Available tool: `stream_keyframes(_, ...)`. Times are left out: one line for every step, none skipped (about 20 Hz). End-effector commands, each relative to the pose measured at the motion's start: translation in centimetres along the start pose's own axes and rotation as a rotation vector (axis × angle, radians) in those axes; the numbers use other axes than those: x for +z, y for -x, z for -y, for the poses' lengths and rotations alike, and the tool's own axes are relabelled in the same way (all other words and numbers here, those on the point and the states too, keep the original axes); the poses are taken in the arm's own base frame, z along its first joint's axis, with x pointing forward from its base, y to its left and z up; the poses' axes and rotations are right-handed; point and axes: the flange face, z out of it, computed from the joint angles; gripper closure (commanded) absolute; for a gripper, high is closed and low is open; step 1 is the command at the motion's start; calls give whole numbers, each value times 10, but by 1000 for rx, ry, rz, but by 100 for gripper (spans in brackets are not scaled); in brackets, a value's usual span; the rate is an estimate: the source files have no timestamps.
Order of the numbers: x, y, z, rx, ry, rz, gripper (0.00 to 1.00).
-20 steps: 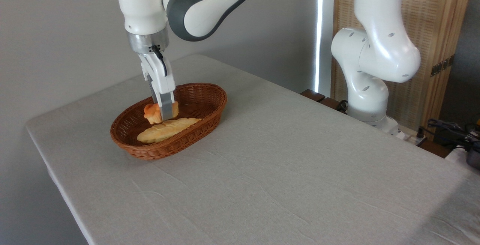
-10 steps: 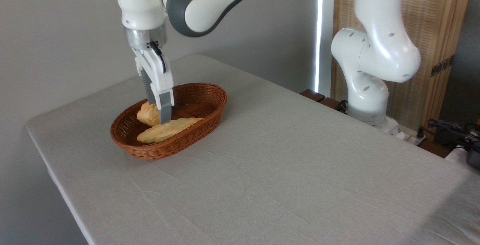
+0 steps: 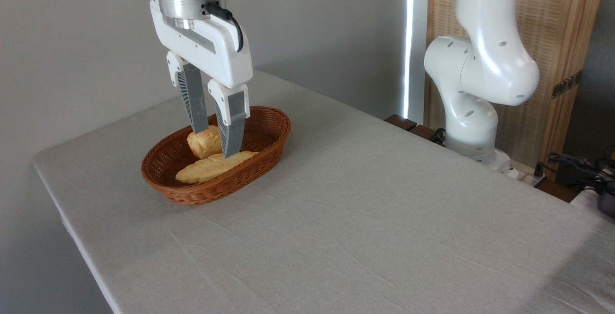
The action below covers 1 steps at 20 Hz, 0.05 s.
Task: Put bread into the basket
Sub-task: 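Open the gripper and raise it away from the roll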
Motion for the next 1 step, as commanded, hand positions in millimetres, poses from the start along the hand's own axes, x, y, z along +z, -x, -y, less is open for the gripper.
stream_keyframes(-5, 8, 13, -24, -20, 22, 0)
